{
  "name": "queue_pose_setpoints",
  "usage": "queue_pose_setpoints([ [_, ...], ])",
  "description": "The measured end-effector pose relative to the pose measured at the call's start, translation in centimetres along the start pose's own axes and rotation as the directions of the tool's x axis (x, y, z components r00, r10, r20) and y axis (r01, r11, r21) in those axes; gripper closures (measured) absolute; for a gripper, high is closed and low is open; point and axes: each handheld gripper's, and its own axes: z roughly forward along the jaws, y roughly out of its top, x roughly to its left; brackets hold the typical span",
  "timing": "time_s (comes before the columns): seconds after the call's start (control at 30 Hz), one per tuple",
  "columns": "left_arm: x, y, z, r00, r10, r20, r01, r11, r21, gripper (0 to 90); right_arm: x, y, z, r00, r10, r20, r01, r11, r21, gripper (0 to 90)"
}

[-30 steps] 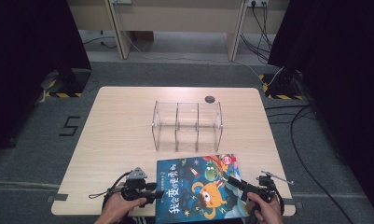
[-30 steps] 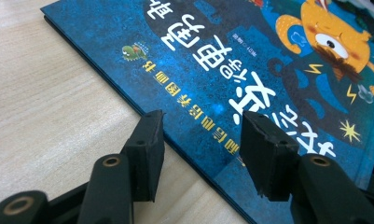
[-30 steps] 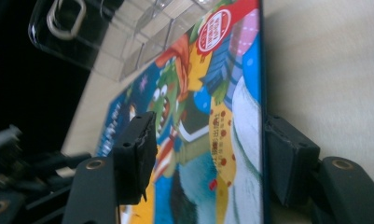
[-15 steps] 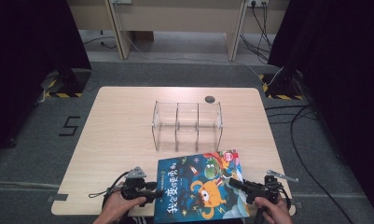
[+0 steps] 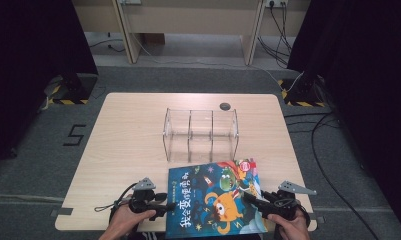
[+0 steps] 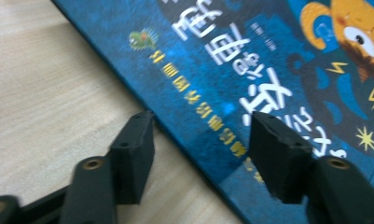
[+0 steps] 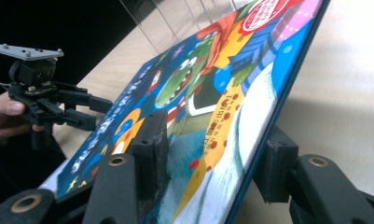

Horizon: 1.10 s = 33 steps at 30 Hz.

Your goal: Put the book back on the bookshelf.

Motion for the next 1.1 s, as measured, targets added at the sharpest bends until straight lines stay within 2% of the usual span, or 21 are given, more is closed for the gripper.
queue_pose_setpoints([
  [0.07, -0.1, 0.0, 0.1, 0.9999, -0.007, 0.012, 0.007, 1.0000, 0.001, 35.8, 0.3, 0.2, -0.1, 0.9991, -0.039, 0.019, 0.040, 0.999, -0.015, 50.5],
  [0.1, -0.1, 0.0, 0.1, 0.9999, -0.007, 0.012, 0.007, 1.0000, 0.001, 35.6, 0.3, 0.2, -0.1, 0.9991, -0.039, 0.019, 0.040, 0.999, -0.015, 50.5],
  [0.13, 0.0, 0.1, 0.3, 0.9990, -0.024, 0.038, 0.024, 0.9997, 0.002, 35.7, 0.4, 0.3, -0.2, 0.9970, -0.072, 0.027, 0.073, 0.997, -0.032, 50.1],
  [0.2, 0.0, 0.0, 0.4, 0.9979, -0.035, 0.055, 0.035, 0.9994, -0.005, 36.5, 0.4, 0.5, -0.4, 0.9947, -0.097, 0.034, 0.099, 0.994, -0.042, 49.6],
  [0.4, -0.3, 0.4, 0.7, 0.9992, -0.018, 0.037, 0.018, 0.9998, 0.001, 36.6, 0.0, 0.5, -0.5, 0.9952, -0.085, 0.050, 0.087, 0.996, -0.037, 49.2],
  [0.63, -0.2, 0.8, 1.0, 0.9991, -0.011, 0.042, 0.011, 0.9999, 0.011, 36.7, -0.5, 0.3, -0.5, 0.9972, -0.050, 0.056, 0.051, 0.998, -0.025, 48.9],
  [0.73, 0.0, 0.9, 1.2, 0.9980, -0.031, 0.054, 0.032, 0.9995, -0.001, 37.6, -0.7, 0.2, -0.5, 0.9978, -0.036, 0.057, 0.037, 0.999, -0.022, 48.9],
  [0.83, 0.3, 1.0, 1.3, 0.9950, -0.071, 0.071, 0.072, 0.9974, -0.010, 39.2, -0.5, 0.3, -0.6, 0.9968, -0.054, 0.059, 0.056, 0.998, -0.038, 48.9],
  [0.87, 0.3, 1.0, 1.3, 0.9950, -0.071, 0.071, 0.072, 0.9974, -0.010, 39.8, -0.5, 0.3, -0.6, 0.9968, -0.054, 0.059, 0.056, 0.998, -0.038, 48.9],
  [0.9, 0.5, 1.1, 1.4, 0.9930, -0.092, 0.074, 0.093, 0.9956, -0.012, 40.3, -0.4, 0.4, -0.7, 0.9957, -0.067, 0.063, 0.070, 0.996, -0.050, 48.9],
  [1.1, 0.5, 1.0, 1.4, 0.9915, -0.108, 0.073, 0.110, 0.9937, -0.022, 40.8, -0.2, 0.4, -0.7, 0.9943, -0.082, 0.069, 0.085, 0.995, -0.052, 48.9],
])
